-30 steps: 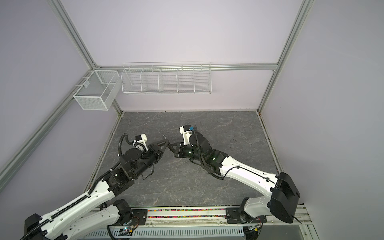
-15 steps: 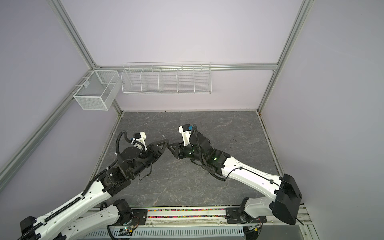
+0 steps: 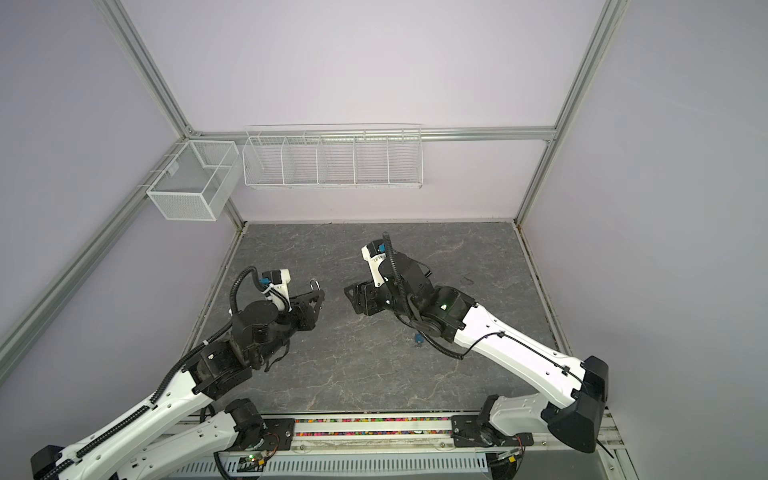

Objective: Unlock with the key

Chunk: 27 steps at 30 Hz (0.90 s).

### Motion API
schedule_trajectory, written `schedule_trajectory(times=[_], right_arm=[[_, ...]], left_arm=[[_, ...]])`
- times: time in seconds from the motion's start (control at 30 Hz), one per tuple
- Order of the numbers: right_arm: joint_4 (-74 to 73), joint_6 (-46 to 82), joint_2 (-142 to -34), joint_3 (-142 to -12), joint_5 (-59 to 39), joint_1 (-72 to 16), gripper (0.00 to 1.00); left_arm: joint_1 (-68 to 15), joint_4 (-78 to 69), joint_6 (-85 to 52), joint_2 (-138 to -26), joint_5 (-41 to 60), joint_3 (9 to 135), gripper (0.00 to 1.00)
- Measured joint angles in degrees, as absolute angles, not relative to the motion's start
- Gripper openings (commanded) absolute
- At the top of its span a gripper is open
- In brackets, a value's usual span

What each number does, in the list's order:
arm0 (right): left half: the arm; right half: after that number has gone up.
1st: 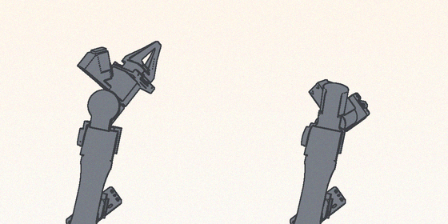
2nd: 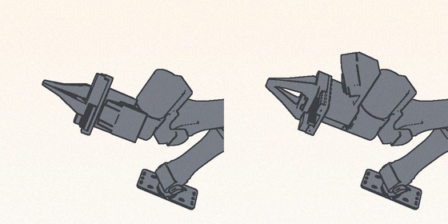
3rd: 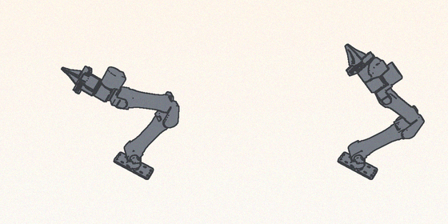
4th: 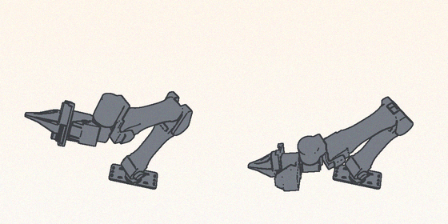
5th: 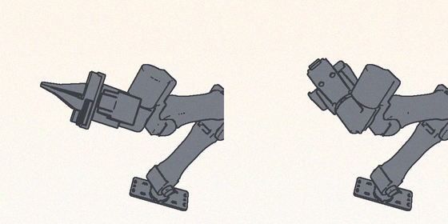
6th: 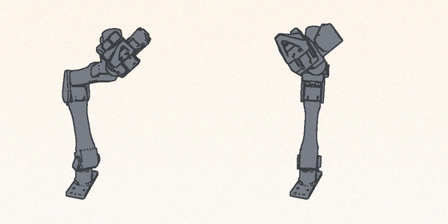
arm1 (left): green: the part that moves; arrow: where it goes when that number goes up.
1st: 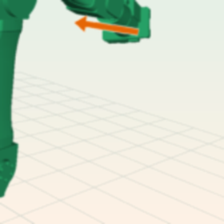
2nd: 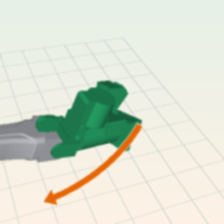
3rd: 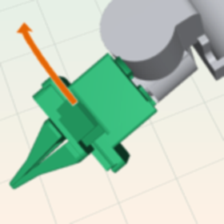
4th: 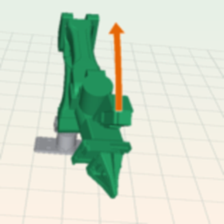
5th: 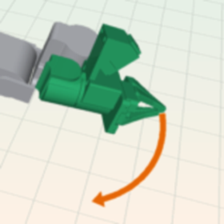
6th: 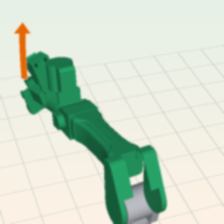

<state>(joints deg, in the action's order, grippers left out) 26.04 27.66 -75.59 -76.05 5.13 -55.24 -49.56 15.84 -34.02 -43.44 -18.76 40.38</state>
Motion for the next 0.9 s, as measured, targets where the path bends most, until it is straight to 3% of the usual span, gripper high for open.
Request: schedule_trajectory(times=[0.47,0.9], right_arm=[[41.89,25.23,-86.46,-87.22,7.97,-58.28,0.79],[47.46,25.45,-96.03,-96.86,13.72,-59.83,0.79]], left_arm=[[-61.06,-2.85,-17.41,-40.25,-22.09,22.59,0.0],[-66.08,-12.75,-13.08,-45.98,-28.77,21.82,0.0]])
